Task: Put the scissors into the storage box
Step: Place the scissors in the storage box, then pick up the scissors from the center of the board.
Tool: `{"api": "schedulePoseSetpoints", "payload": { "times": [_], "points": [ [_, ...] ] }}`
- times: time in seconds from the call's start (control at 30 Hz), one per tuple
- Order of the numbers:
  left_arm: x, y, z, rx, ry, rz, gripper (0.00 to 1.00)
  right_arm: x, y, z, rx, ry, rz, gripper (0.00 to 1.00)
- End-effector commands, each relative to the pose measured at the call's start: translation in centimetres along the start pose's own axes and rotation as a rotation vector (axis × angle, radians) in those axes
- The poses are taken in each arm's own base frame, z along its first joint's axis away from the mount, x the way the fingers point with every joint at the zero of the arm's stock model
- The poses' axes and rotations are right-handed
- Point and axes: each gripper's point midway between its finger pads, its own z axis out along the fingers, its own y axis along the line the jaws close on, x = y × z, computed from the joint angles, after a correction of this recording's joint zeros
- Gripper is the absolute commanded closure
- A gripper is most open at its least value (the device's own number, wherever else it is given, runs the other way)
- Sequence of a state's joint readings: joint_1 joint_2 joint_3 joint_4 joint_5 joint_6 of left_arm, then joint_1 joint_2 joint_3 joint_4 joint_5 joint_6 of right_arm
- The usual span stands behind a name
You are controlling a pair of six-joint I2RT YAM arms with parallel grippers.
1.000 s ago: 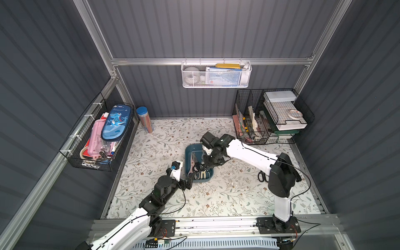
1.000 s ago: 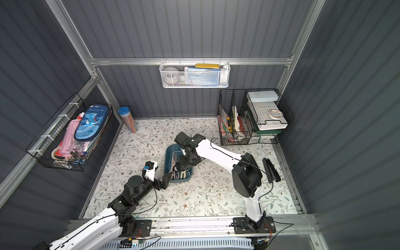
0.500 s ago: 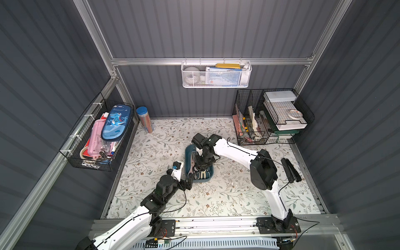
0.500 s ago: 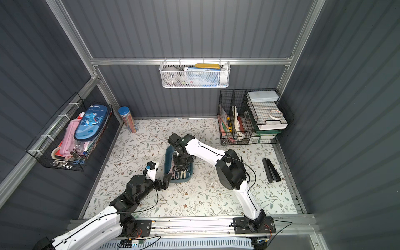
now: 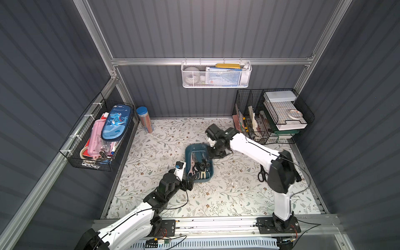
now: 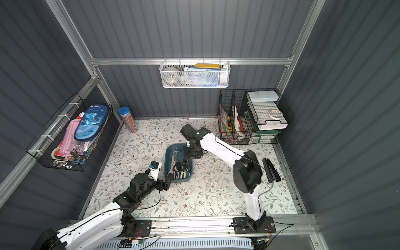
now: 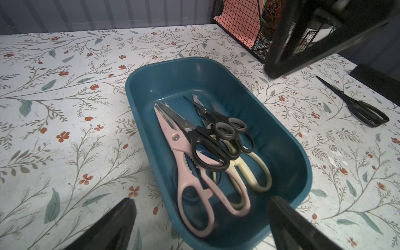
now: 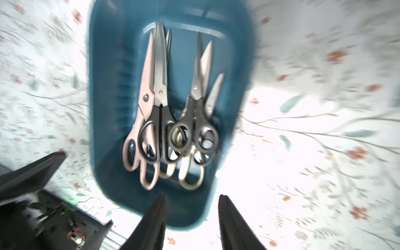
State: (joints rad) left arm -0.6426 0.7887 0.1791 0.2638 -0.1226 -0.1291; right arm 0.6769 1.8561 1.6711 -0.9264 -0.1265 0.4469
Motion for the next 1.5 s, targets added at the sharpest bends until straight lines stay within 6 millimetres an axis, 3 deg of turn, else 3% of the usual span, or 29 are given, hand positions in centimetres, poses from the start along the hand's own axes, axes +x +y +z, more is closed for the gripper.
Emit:
{"api": "schedulePoseSetpoints", "payload": {
  "times": [0.0,0.07,0.17,0.27,0.5,0.67,0.77,0.97,1.23,1.33,1.47],
  "points": [
    [-1.3,-1.2,-0.2,0.059,-0.046,0.040,0.00,-0.2,-7.6,-3.9,0.096,-0.100,0.091,0.56],
    [-1.3,-1.2,-0.1,0.059,-0.046,0.046,0.00,2.4,-13.7,-4.5,0.194,-0.081,0.191,0.55],
    [-1.2,-1.4,0.0,0.073,-0.036,0.055,0.01,6.6,-20.5,-5.4,0.247,0.012,0.372,0.55],
    [-1.2,-1.3,0.2,0.065,-0.024,0.051,0.01,10.2,-23.6,-4.8,0.212,0.077,0.538,0.55],
    [-1.1,-1.2,0.4,0.054,-0.009,0.040,0.00,14.5,-25.5,-0.6,0.265,0.198,0.629,0.54],
    [-1.1,-2.1,0.2,0.112,-0.031,0.080,0.01,15.6,-27.4,0.3,0.367,0.217,0.630,0.56],
    [-0.9,-2.7,0.4,0.149,-0.024,0.099,0.01,15.7,-28.9,0.1,0.453,0.193,0.626,0.56],
    [-0.8,-2.6,0.5,0.142,-0.018,0.093,0.00,14.8,-30.0,0.2,0.497,0.143,0.604,0.56],
    [-0.7,-2.3,0.7,0.123,-0.002,0.079,0.01,14.6,-29.9,2.8,0.442,0.203,0.580,0.57],
    [-0.6,-2.3,0.8,0.121,0.005,0.075,0.01,14.5,-29.3,3.3,0.407,0.226,0.574,0.64],
    [-0.6,-2.2,0.8,0.116,0.010,0.069,0.01,14.6,-28.3,4.0,0.351,0.248,0.579,0.81]
  ]
}}
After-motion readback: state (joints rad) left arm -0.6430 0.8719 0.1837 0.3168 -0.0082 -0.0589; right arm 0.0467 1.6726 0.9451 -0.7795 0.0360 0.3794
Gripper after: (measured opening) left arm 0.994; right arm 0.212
